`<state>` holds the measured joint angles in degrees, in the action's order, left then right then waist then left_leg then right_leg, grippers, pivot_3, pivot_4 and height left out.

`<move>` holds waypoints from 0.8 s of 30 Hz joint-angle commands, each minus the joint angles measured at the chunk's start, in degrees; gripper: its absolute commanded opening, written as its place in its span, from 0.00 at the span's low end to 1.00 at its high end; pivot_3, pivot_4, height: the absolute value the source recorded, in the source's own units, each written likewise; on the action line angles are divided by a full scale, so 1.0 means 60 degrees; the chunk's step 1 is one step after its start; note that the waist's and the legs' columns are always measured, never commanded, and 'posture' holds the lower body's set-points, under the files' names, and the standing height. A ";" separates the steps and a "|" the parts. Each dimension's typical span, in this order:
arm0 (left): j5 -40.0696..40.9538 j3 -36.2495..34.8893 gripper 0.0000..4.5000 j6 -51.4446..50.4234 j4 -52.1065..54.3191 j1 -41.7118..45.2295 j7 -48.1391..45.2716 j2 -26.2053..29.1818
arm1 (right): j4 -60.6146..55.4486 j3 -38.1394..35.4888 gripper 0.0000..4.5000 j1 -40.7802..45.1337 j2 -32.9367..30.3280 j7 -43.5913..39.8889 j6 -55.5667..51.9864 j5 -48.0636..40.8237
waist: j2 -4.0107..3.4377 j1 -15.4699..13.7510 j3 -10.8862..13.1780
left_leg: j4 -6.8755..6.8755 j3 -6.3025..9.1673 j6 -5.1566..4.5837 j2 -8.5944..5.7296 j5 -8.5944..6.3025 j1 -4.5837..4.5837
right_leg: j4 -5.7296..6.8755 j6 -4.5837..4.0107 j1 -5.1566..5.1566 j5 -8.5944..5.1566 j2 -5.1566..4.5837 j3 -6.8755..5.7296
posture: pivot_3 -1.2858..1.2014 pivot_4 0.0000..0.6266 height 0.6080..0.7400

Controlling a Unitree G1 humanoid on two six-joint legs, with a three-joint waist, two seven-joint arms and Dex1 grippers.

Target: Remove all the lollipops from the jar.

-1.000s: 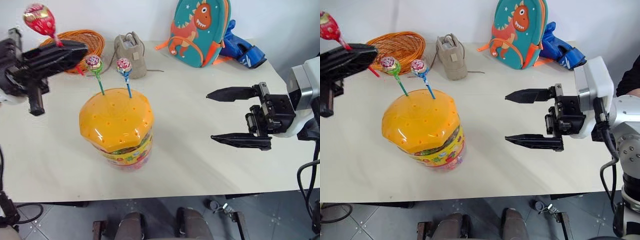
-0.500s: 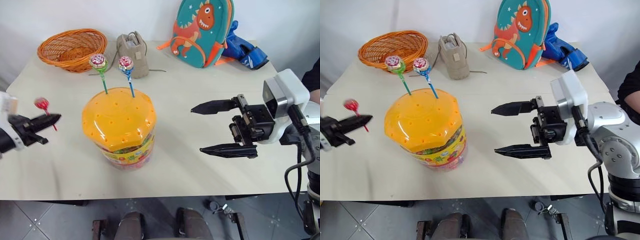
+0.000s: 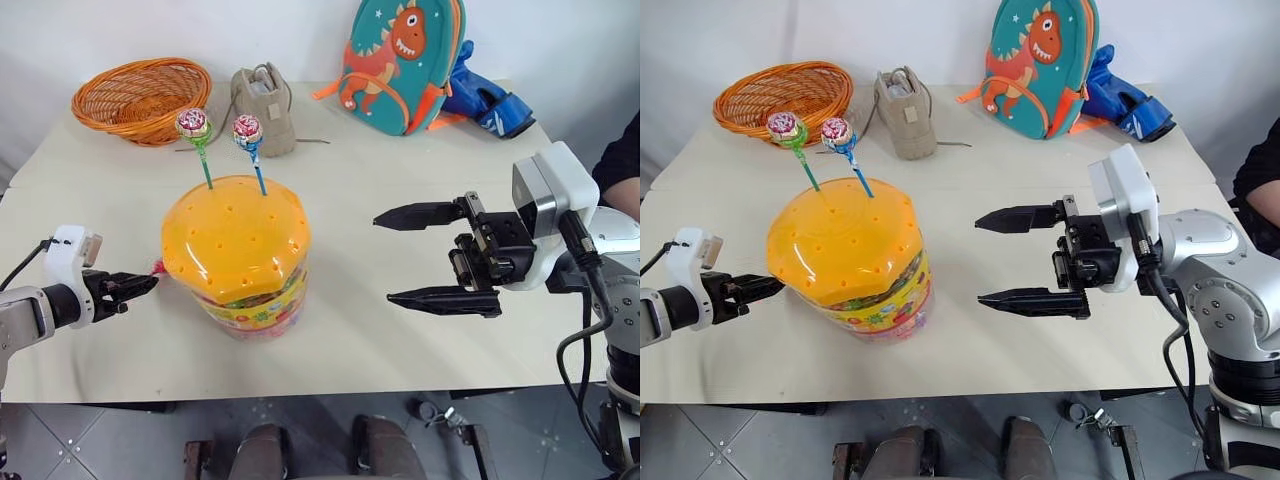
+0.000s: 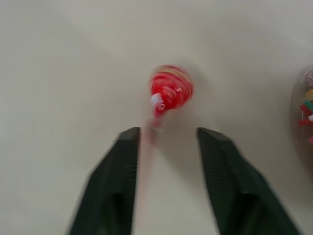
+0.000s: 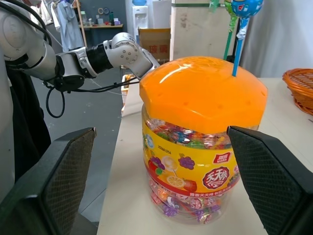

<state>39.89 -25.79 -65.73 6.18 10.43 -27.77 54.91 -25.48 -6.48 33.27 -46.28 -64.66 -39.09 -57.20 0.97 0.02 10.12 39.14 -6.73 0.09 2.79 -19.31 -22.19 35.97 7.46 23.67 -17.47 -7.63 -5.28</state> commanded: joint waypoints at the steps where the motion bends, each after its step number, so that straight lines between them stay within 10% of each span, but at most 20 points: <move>1: -0.0022 -0.0239 0.71 -0.0075 0.0337 0.0188 -0.0228 0.0310 | -0.0175 -0.0270 1.00 0.0095 -0.0121 0.0007 0.0028 -0.0080 | 0.0000 0.0004 0.0000 | 0.0000 0.0000 0.0000 0.0000 0.0000 0.0000 | 0.0000 0.0000 0.0000 0.0000 0.0000 0.0000 | 0.52 0.24 1.00; 5: 0.0365 -0.0986 1.00 0.0559 0.0736 0.0591 -0.0763 0.0262 | 0.0020 -0.0325 1.00 0.0232 -0.0241 -0.0108 0.0119 0.0091 | 0.0000 0.0003 0.0000 | 0.0000 -0.0002 0.0000 0.0000 0.0000 -0.0001 | 0.0000 0.0000 0.0001 0.0000 0.0000 0.0000 | 0.52 0.24 1.00; 14: 0.1376 -0.1916 1.00 0.3020 0.0694 0.1893 -0.3907 0.0413 | 0.0488 -0.0572 1.00 0.0562 -0.0574 -0.0539 0.0323 0.0460 | 0.0000 -0.0003 0.0000 | 0.0002 -0.0006 0.0000 -0.0002 0.0000 -0.0002 | -0.0002 0.0000 0.0001 0.0000 0.0000 -0.0002 | 0.52 0.24 1.00; 24: 0.0969 0.0491 1.00 0.5212 -0.1342 0.4271 -0.7130 0.0232 | 0.0190 -0.1021 1.00 0.1302 -0.0797 -0.0333 -0.0045 -0.0361 | -0.0004 -0.0043 0.0002 | 0.0010 -0.0016 -0.0001 -0.0005 0.0000 -0.0003 | -0.0003 0.0005 -0.0001 0.0003 0.0008 -0.0001 | 0.52 0.24 1.00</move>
<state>46.55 -24.73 -36.13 -0.76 34.08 -68.49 56.56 -22.54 -10.36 39.29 -51.06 -68.30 -39.00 -57.05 0.95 -0.24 10.13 39.22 -6.83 0.08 2.75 -19.31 -22.20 35.97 7.49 23.66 -17.45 -7.59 -5.28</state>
